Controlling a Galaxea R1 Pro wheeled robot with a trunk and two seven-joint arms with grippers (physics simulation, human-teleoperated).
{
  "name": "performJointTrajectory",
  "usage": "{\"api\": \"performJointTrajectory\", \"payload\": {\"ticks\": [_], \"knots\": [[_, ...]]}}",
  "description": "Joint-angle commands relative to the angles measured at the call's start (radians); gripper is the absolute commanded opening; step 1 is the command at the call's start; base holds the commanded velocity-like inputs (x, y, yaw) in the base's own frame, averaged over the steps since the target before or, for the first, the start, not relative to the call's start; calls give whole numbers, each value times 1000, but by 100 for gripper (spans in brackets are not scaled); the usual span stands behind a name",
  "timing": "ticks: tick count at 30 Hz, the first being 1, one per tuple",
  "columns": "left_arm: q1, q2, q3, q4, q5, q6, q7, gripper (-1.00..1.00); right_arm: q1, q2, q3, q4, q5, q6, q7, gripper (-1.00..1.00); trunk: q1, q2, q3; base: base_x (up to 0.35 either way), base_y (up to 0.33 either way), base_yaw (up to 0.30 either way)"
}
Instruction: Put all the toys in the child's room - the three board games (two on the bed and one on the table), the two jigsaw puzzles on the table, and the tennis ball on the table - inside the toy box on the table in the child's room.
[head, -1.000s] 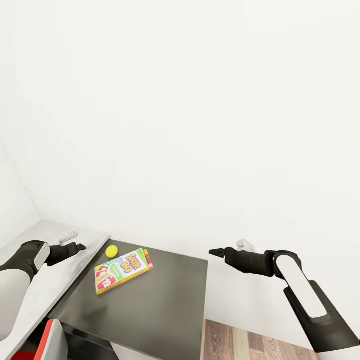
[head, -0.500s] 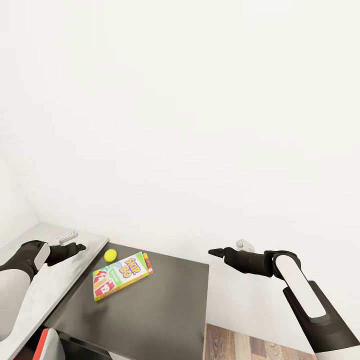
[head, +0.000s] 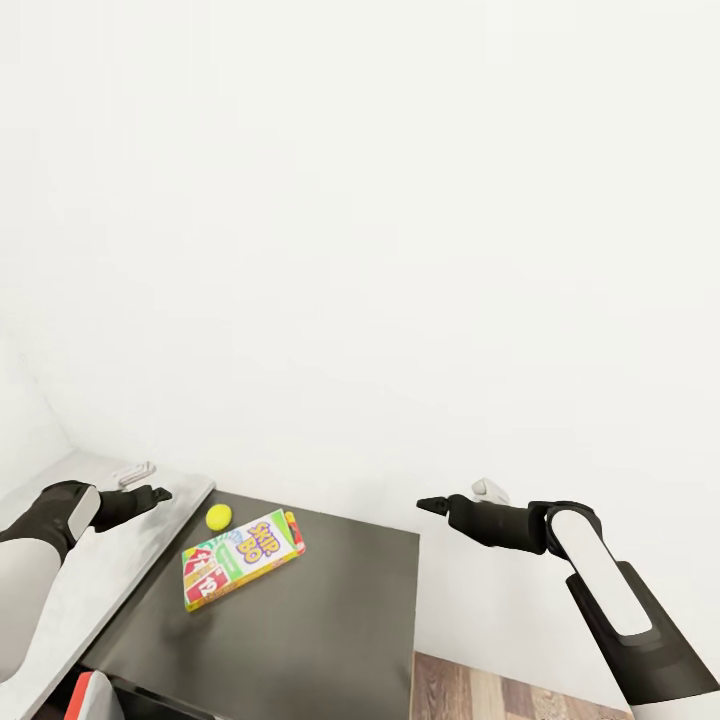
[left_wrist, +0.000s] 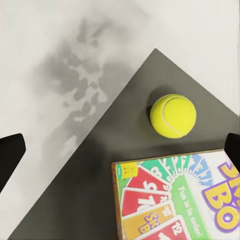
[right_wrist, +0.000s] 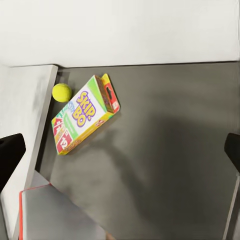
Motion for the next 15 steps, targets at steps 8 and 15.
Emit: {"api": "performJointTrajectory", "payload": {"ticks": [8, 15], "knots": [[-1, 0, 6, -1, 0, 7, -3, 100, -1, -1, 1, -1, -10, 0, -10, 100, 1, -2, -2, 6, 3, -177], [-1, 0, 6, -2, 0, 7, -3, 100, -1, -1, 1, -1, -10, 0, -10, 100, 1, -2, -2, 0, 114, -258]]}}
